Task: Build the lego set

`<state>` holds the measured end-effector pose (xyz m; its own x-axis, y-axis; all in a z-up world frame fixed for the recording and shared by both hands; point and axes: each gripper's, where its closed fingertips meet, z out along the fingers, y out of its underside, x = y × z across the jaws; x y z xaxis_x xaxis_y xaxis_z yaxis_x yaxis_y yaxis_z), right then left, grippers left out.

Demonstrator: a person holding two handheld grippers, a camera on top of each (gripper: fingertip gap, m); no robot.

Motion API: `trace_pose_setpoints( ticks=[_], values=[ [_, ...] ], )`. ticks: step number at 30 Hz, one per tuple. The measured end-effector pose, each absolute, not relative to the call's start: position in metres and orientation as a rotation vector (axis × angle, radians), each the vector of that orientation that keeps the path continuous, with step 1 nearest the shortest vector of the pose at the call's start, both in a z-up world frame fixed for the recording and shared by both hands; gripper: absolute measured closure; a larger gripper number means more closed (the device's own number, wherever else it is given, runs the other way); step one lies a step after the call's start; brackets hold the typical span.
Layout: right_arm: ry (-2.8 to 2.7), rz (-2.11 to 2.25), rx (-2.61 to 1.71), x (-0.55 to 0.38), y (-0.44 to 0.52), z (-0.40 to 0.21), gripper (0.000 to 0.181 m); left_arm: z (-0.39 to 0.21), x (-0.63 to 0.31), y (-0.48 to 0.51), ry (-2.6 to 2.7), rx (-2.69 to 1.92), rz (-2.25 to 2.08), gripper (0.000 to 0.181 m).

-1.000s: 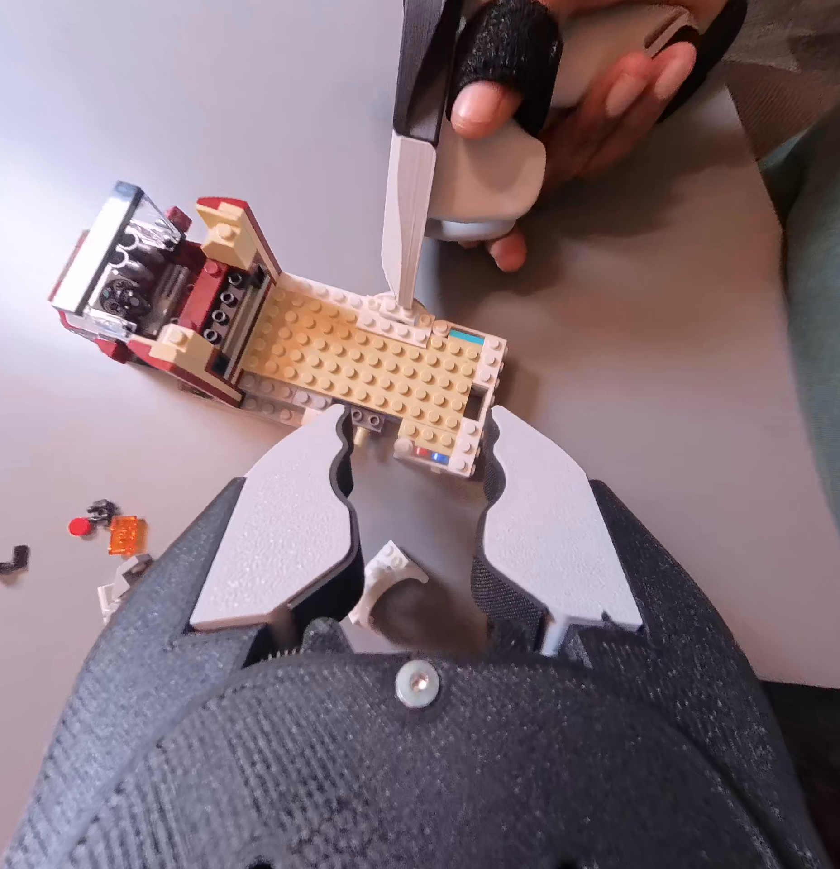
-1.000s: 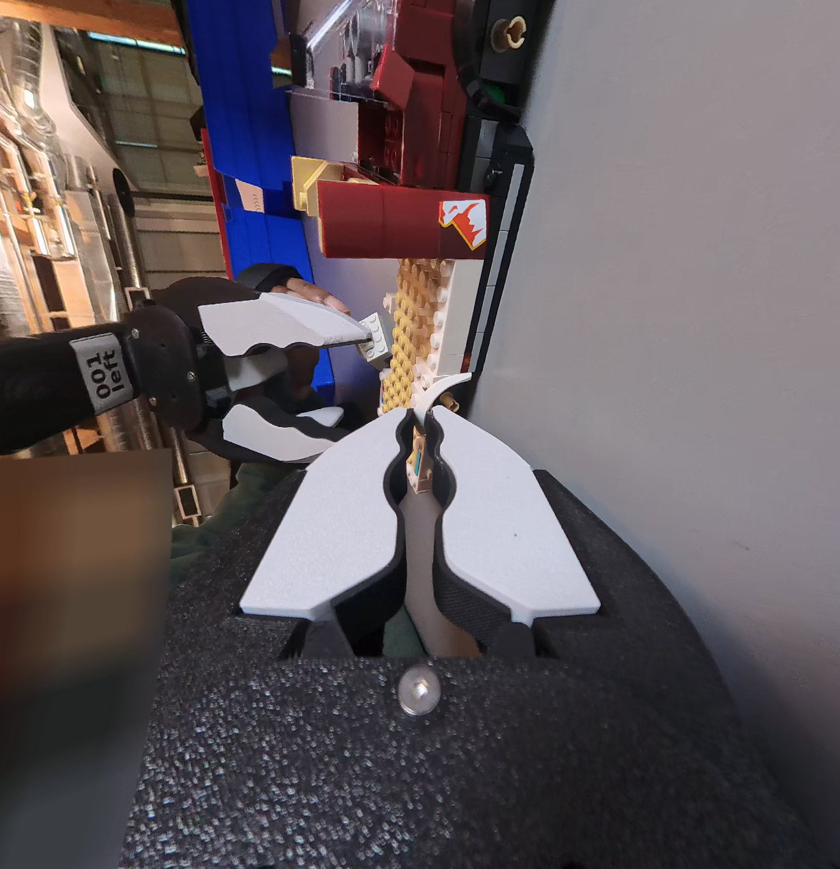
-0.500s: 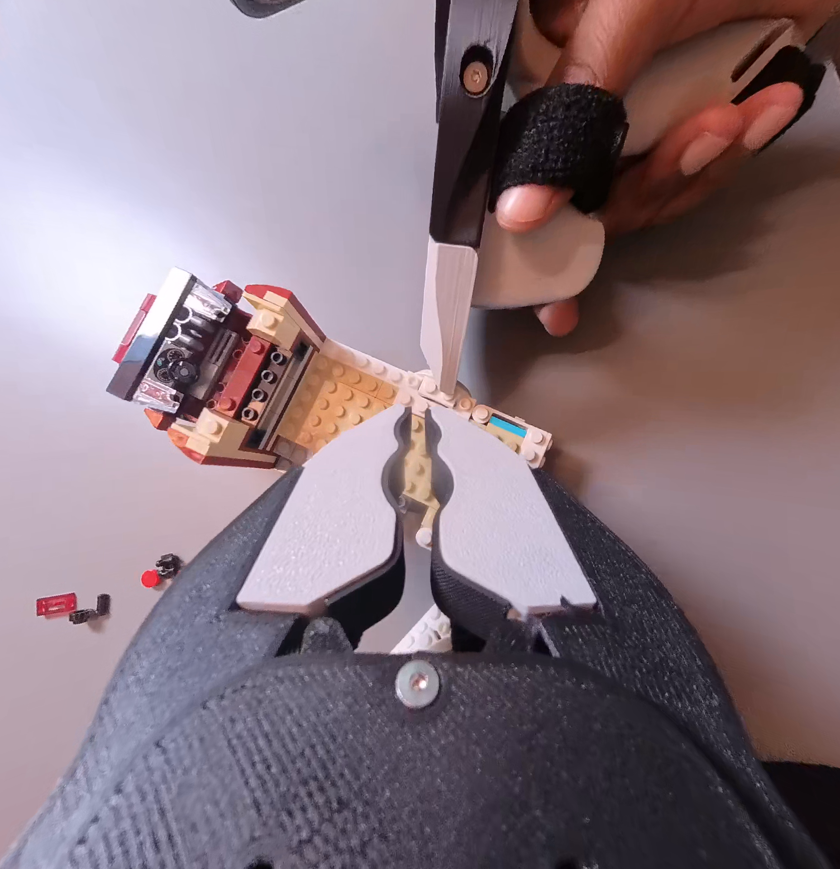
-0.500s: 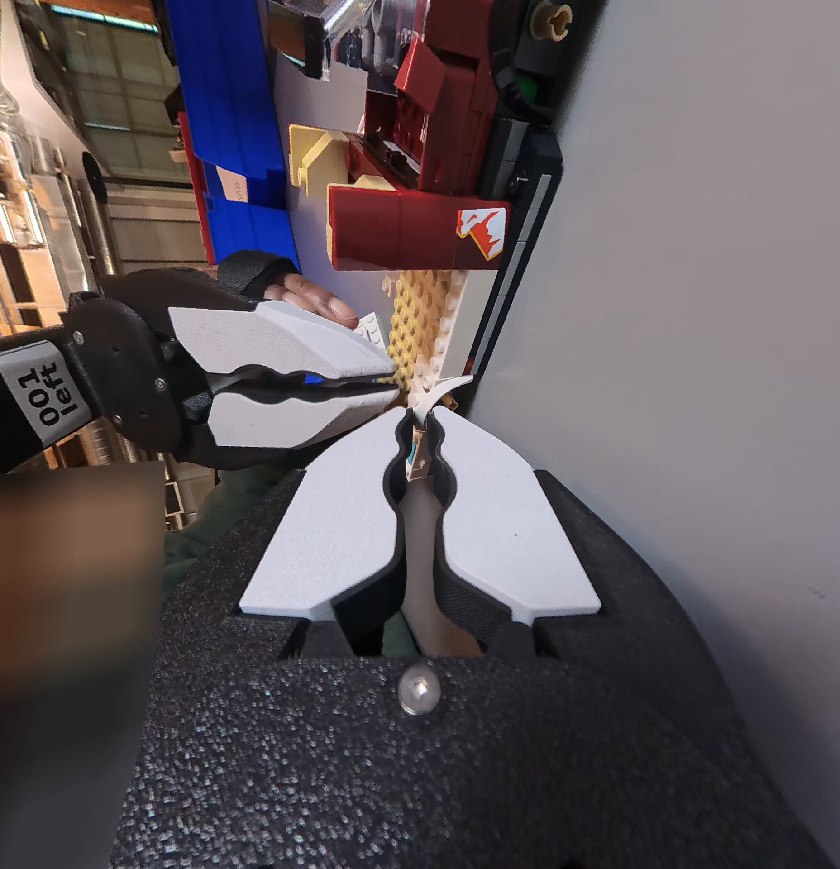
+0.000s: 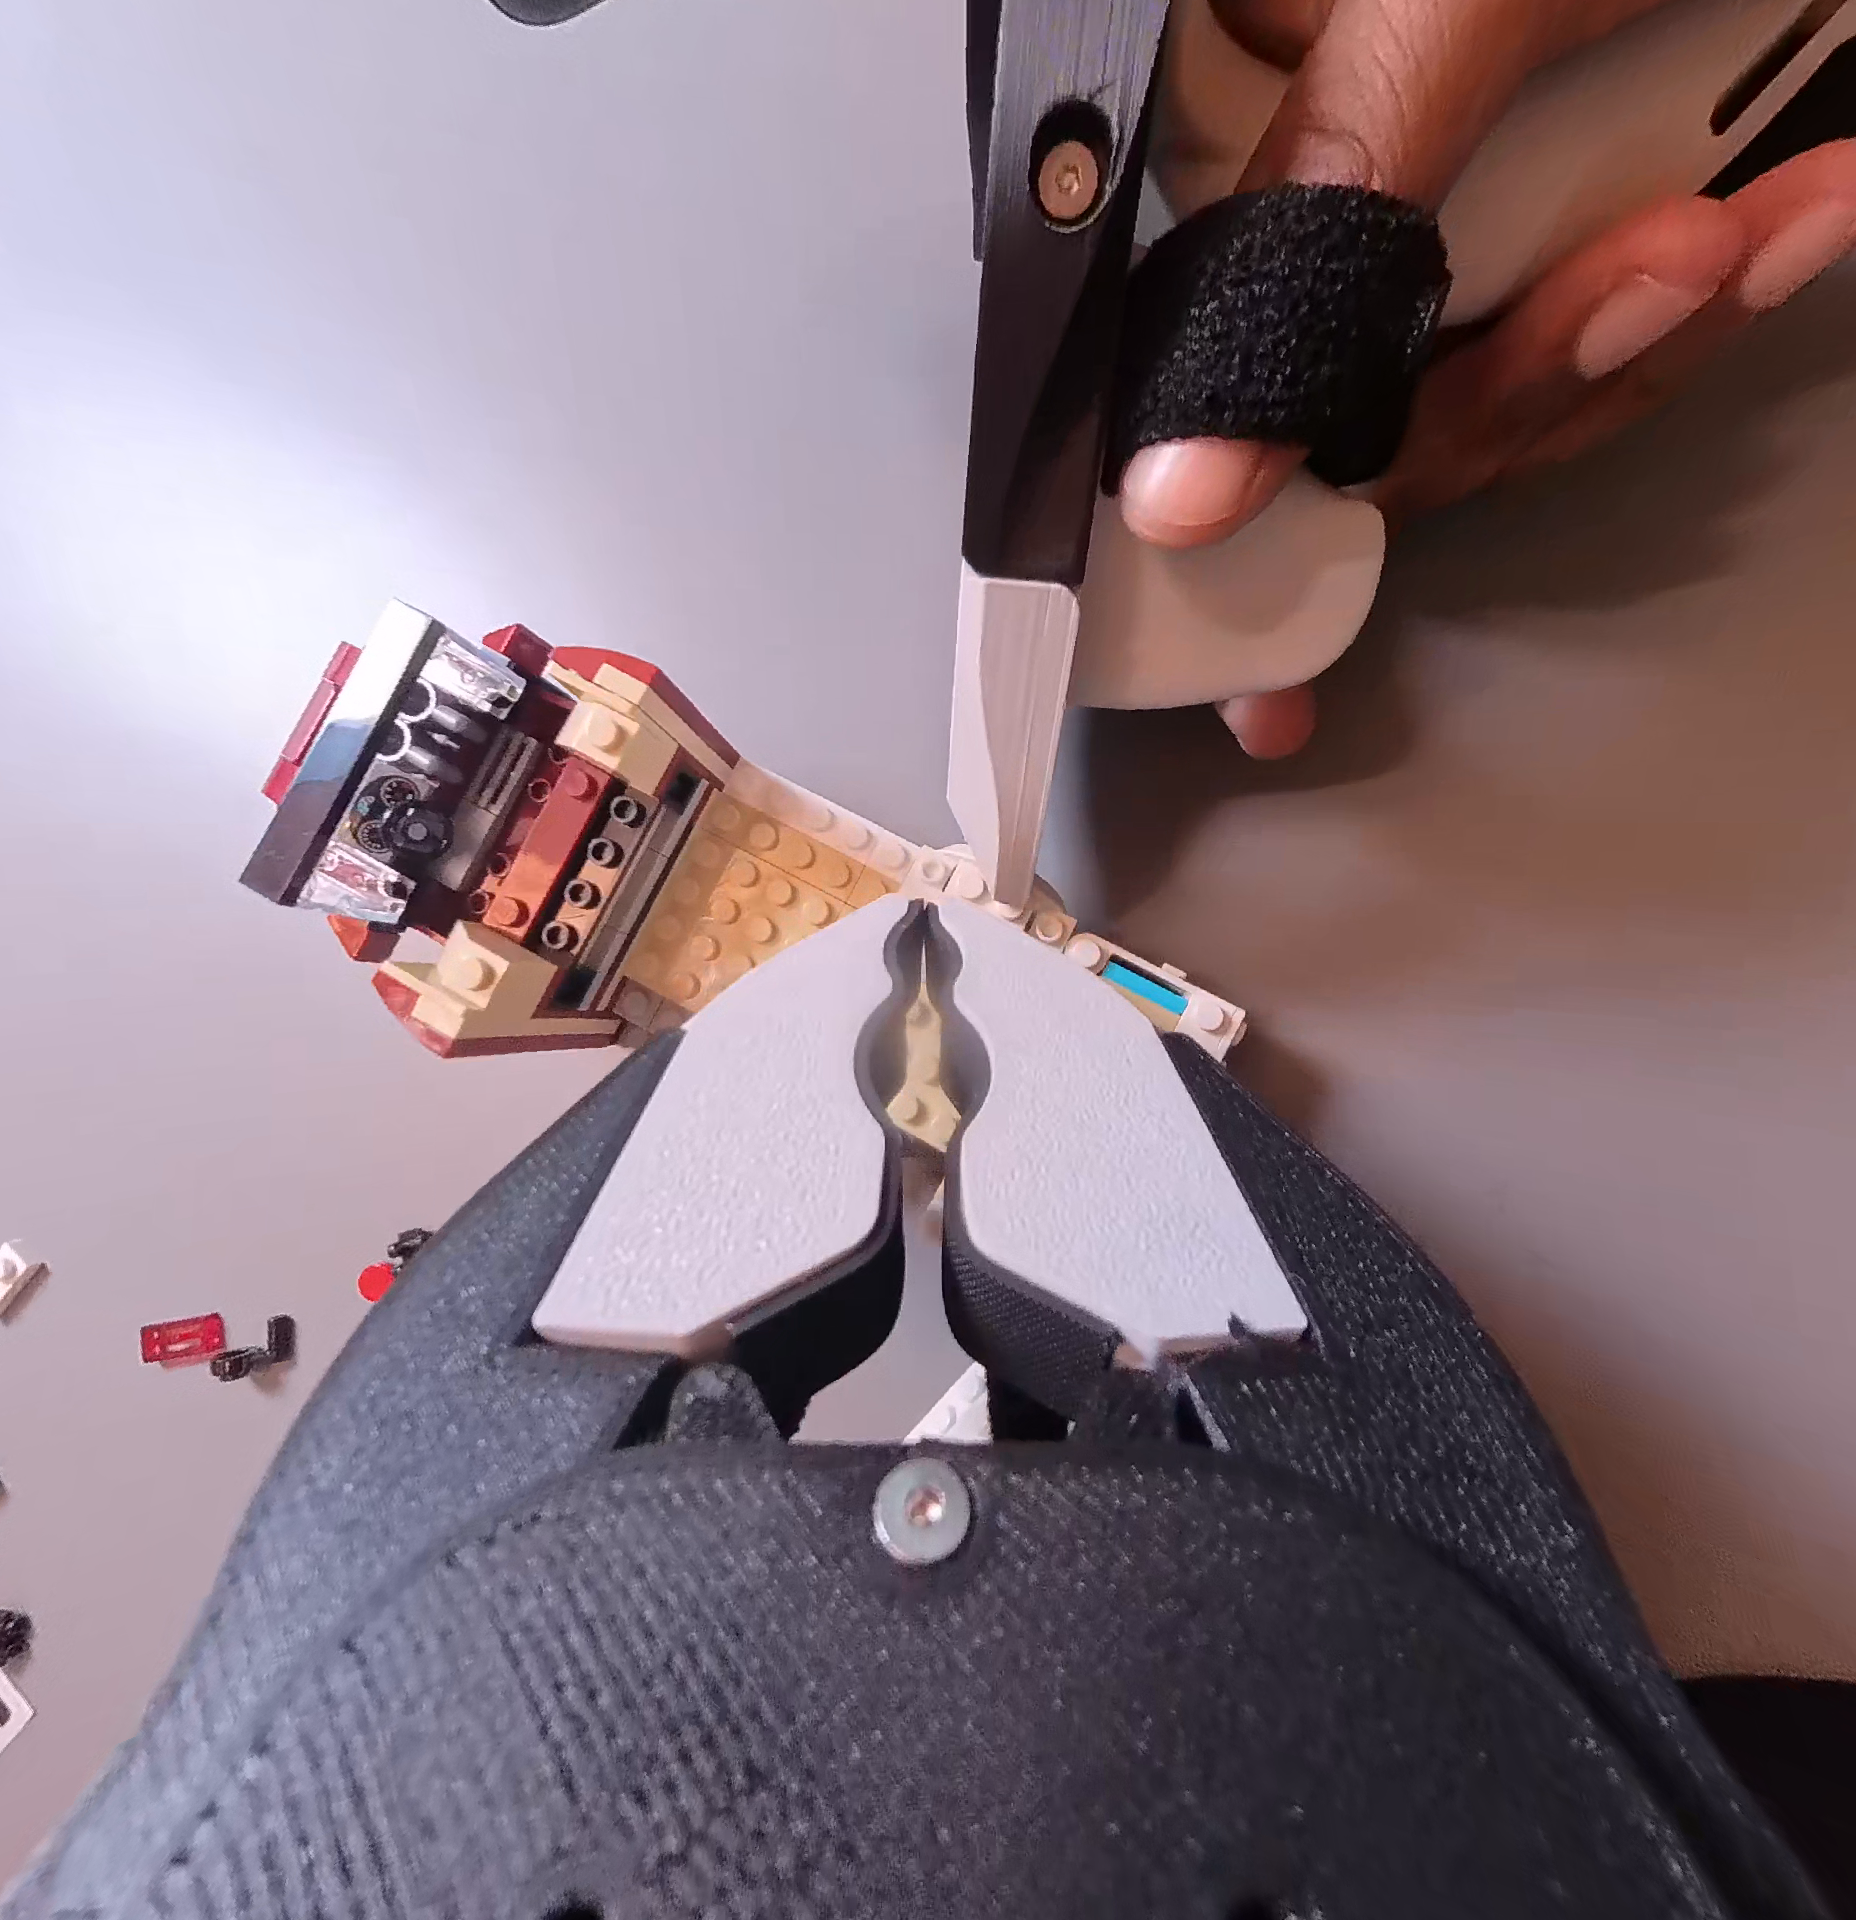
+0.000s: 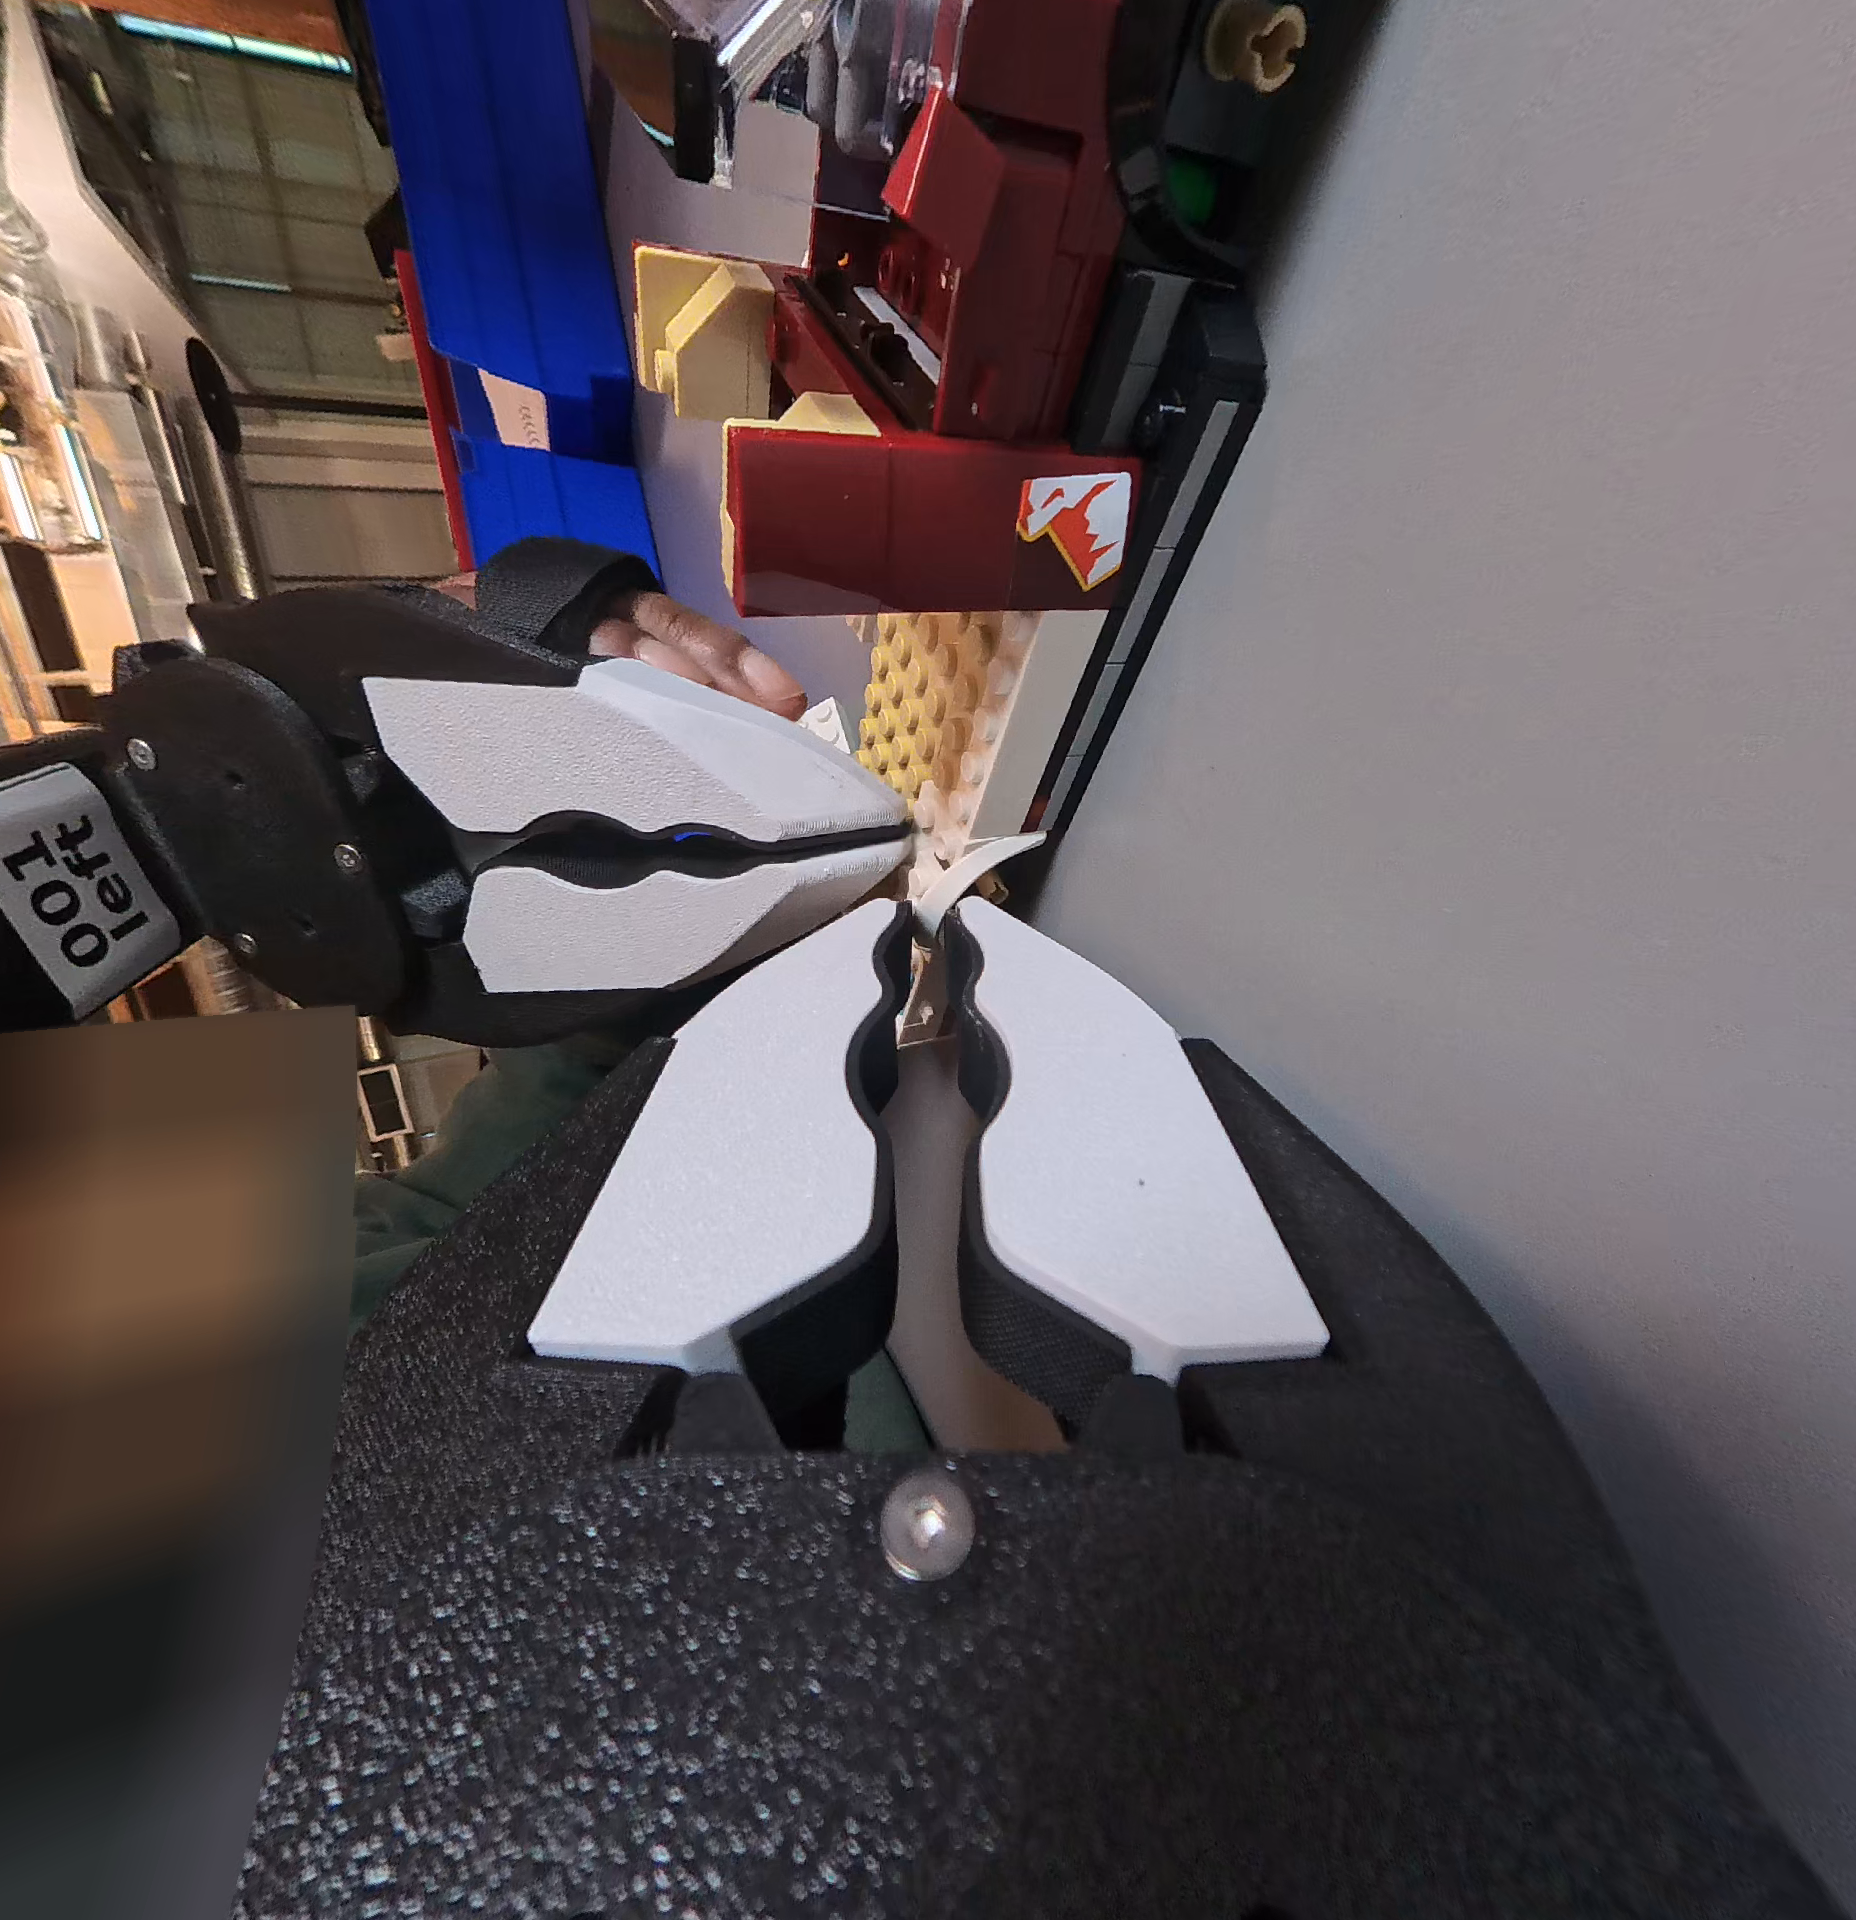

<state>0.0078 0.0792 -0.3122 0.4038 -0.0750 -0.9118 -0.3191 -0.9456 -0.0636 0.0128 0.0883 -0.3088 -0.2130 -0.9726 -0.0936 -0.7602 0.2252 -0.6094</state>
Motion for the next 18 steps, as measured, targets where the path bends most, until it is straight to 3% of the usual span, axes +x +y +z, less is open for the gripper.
trace_pose_setpoints(
  ticks=[18],
  values=[
    [0.249,1.447,-2.45,0.0064,0.0793,-0.3136,0.175,-0.3124,0.0076,0.0843,2.069,-1.591,-0.592,0.18]
  ],
)
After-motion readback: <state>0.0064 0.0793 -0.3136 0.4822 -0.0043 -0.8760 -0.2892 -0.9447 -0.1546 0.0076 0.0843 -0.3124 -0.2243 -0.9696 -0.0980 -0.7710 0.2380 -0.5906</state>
